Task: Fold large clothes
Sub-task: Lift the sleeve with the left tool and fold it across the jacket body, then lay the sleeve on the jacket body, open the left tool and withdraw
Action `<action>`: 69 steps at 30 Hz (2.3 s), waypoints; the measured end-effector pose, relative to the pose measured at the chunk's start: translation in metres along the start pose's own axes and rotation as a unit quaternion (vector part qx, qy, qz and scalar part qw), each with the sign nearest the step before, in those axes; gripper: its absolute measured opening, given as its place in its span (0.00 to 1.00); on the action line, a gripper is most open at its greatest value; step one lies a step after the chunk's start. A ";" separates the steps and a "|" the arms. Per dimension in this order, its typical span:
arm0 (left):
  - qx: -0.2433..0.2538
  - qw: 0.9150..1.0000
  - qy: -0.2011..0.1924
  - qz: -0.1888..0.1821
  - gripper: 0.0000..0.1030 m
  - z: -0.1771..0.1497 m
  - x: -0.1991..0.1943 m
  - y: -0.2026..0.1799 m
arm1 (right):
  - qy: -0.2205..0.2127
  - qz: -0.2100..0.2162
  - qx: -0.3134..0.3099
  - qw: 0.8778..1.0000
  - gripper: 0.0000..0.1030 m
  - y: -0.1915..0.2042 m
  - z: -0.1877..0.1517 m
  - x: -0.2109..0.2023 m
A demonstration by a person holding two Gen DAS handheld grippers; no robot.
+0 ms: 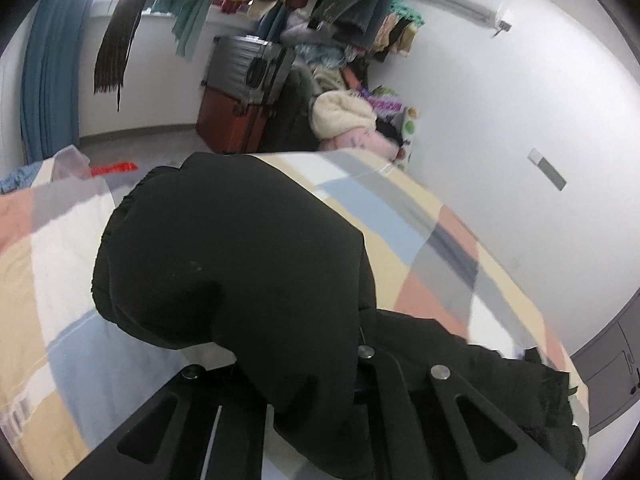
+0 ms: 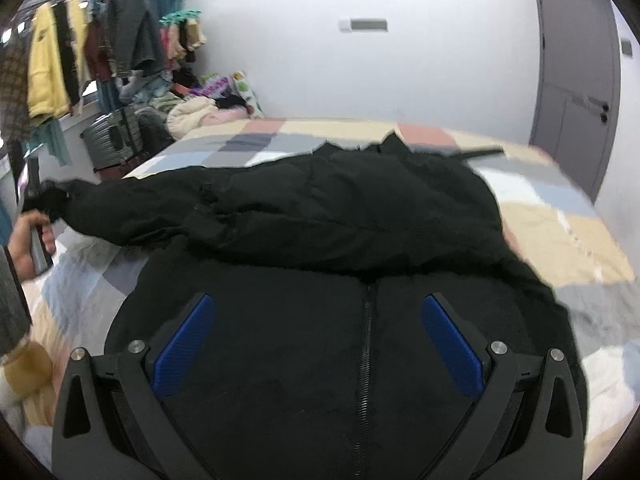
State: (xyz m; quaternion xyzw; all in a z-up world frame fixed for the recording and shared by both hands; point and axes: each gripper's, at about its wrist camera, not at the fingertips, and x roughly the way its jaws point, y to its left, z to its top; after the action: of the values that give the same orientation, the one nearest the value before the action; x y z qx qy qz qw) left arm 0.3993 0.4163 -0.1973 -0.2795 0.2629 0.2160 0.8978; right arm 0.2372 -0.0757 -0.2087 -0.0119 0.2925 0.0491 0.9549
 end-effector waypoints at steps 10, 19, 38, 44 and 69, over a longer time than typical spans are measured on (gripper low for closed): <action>0.048 0.997 -0.053 -0.034 0.08 0.019 -0.083 -0.081 | 0.005 -0.047 -0.015 0.999 1.00 -0.039 -0.019 -0.018; 0.116 0.986 -0.094 -0.070 0.09 0.008 -0.139 -0.169 | -0.030 -0.050 0.008 0.998 1.00 -0.070 -0.012 -0.044; 0.274 0.935 -0.113 -0.194 0.12 -0.111 -0.177 -0.377 | -0.085 -0.044 0.080 0.992 1.00 -0.140 -0.016 -0.071; 0.321 0.912 -0.083 -0.240 0.12 -0.186 -0.154 -0.431 | -0.071 -0.033 0.114 0.990 1.00 -0.164 -0.026 -0.059; 0.398 0.886 0.083 -0.221 0.11 -0.435 -0.006 -0.508 | -0.030 -0.013 0.193 0.981 1.00 -0.211 -0.058 -0.020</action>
State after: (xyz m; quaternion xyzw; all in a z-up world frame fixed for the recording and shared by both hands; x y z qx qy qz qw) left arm 0.5137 -0.2338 -0.3036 0.0338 0.3318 -0.1353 0.9330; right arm 0.2095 -0.2899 -0.2463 0.1702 0.2672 -0.0207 0.9483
